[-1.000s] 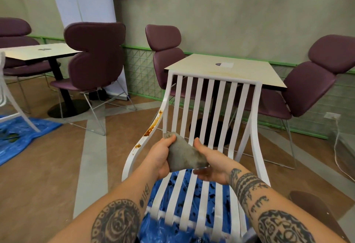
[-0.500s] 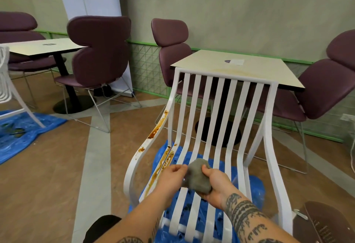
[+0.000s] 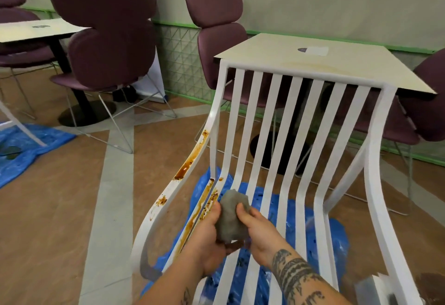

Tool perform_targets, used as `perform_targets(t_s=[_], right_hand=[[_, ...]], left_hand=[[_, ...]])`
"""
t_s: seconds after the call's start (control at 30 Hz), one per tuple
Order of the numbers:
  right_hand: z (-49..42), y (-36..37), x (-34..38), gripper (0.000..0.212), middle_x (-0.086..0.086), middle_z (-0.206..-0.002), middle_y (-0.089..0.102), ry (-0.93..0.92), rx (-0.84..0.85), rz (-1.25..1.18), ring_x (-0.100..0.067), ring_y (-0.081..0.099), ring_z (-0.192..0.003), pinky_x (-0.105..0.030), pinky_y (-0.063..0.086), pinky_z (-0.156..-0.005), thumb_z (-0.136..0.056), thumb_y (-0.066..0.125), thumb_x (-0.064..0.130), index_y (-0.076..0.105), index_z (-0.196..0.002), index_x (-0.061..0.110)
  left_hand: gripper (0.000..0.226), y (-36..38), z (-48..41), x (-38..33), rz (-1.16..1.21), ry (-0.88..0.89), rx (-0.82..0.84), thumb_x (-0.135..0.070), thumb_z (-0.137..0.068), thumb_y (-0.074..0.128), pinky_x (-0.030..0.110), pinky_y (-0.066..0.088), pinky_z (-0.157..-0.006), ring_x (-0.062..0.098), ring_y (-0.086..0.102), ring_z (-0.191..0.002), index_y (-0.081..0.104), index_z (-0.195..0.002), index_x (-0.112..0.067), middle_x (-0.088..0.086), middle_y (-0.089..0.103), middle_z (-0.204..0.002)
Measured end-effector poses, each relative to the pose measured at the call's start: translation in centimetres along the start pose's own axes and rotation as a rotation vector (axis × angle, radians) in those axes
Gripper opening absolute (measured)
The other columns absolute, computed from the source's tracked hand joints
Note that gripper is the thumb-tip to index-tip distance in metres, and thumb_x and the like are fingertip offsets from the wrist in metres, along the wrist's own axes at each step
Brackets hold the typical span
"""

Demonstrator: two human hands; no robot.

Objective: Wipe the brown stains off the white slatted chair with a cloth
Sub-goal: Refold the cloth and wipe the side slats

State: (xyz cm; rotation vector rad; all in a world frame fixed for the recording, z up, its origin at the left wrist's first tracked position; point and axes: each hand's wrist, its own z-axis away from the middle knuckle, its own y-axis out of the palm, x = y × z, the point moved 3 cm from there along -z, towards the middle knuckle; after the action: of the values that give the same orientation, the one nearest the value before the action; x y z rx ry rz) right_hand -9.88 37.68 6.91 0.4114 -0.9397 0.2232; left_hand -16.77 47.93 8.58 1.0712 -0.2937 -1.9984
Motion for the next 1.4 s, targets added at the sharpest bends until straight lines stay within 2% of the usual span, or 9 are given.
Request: perform_targets(t_s=[0.17, 0.27, 0.4, 0.5, 0.6, 0.7, 0.87, 1.1, 1.4], right_hand=[[-5.5, 0.0, 0.6, 0.098, 0.0, -0.143, 0.058, 0.073, 0.019, 0.116, -0.025, 0.055, -0.13, -0.052, 0.033, -0.117, -0.06, 0.087, 0.063, 0.049, -0.144, 0.027], [-9.2, -1.0, 1.8, 0.075, 0.0, -0.158, 0.036, -0.041, -0.054, 0.229, -0.025, 0.041, -0.141, -0.044, 0.036, -0.111, -0.087, 0.076, 0.043, 0.042, -0.149, 0.022], [-14.8, -3.1, 2.8, 0.043, 0.002, -0.146, 0.051, -0.217, -0.239, 0.63, -0.021, 0.054, -0.127, -0.041, 0.047, -0.106, -0.099, 0.061, 0.037, 0.055, -0.139, 0.022], [-18.8, -5.0, 2.5, 0.05, 0.001, -0.153, 0.043, -0.278, -0.253, 0.98, -0.024, 0.039, -0.14, -0.044, 0.038, -0.114, -0.099, 0.057, 0.047, 0.05, -0.144, 0.027], [-21.3, -6.6, 0.4, 0.073, 0.004, -0.167, 0.009, -0.241, -0.239, 1.32, -0.025, 0.009, -0.152, -0.048, 0.018, -0.121, -0.097, 0.045, 0.064, 0.023, -0.158, 0.031], [-21.7, -7.1, -1.9, 0.076, 0.005, -0.168, -0.012, -0.294, -0.296, 1.504, -0.02, 0.008, -0.153, -0.045, 0.009, -0.123, -0.099, 0.021, 0.068, 0.008, -0.161, 0.026], [-22.0, -7.3, -2.3, 0.073, 0.005, -0.168, -0.012, -0.34, -0.34, 1.519, -0.015, 0.017, -0.149, -0.041, 0.007, -0.122, -0.1, 0.015, 0.066, 0.008, -0.161, 0.027], [-21.9, -7.4, -2.2, 0.072, 0.007, -0.168, -0.012, -0.332, -0.334, 1.509, -0.014, 0.019, -0.149, -0.041, 0.005, -0.122, -0.1, 0.018, 0.066, 0.008, -0.16, 0.029], [-21.8, -7.5, -2.2, 0.072, 0.008, -0.168, -0.01, -0.347, -0.342, 1.482, -0.013, 0.025, -0.146, -0.041, 0.007, -0.122, -0.098, 0.021, 0.067, 0.014, -0.16, 0.03]], left_hand=[[0.035, -0.8, -5.3, -1.2, 0.028, -0.017, -0.054, -0.041, -0.099, 0.057, 0.057, 0.057, -0.086, 0.04, 0.07, -0.104, 0.063, -0.123, -0.017, 0.019, 0.073, -0.115], [0.031, -1.4, -9.2, -2.8, -0.123, 0.125, -0.233, -0.037, -0.102, 0.054, 0.042, 0.058, -0.076, 0.032, 0.067, -0.103, 0.056, -0.13, -0.024, 0.013, 0.068, -0.116], [0.042, -2.2, -14.2, -5.3, -0.343, 0.337, -0.59, -0.045, -0.104, 0.04, 0.036, 0.046, -0.077, 0.021, 0.06, -0.088, 0.053, -0.133, -0.016, 0.004, 0.062, -0.096], [0.045, -2.5, -17.7, -6.4, -0.525, 0.387, -0.687, -0.041, -0.107, 0.034, 0.035, 0.044, -0.074, 0.018, 0.055, -0.078, 0.057, -0.128, -0.009, 0.003, 0.059, -0.085], [0.035, -1.7, -21.0, -7.4, -0.785, 0.427, -0.646, -0.035, -0.107, 0.04, 0.03, 0.041, -0.072, 0.015, 0.053, -0.079, 0.058, -0.13, -0.015, 0.0, 0.059, -0.089], [0.028, -1.7, -24.8, -7.7, -0.968, 0.513, -0.563, -0.037, -0.099, 0.057, 0.028, 0.044, -0.074, 0.009, 0.057, -0.083, 0.066, -0.123, -0.028, -0.006, 0.069, -0.099], [0.037, -1.4, -29.8, -6.6, -1.216, 0.462, -0.44, -0.045, -0.089, 0.068, 0.031, 0.054, -0.094, 0.018, 0.068, -0.103, 0.073, -0.119, -0.024, -0.003, 0.074, -0.113], [0.024, -1.6, -31.9, -7.6, -1.325, 0.399, -0.651, -0.035, -0.085, 0.075, 0.032, 0.059, -0.062, 0.017, 0.064, -0.065, 0.073, -0.073, -0.014, 0.005, 0.069, -0.074], [0.024, -1.8, -31.9, -9.3, -1.188, 0.373, -0.715, -0.032, -0.094, 0.064, 0.031, 0.052, -0.061, 0.023, 0.065, -0.077, 0.072, -0.102, -0.01, 0.01, 0.071, -0.092]])
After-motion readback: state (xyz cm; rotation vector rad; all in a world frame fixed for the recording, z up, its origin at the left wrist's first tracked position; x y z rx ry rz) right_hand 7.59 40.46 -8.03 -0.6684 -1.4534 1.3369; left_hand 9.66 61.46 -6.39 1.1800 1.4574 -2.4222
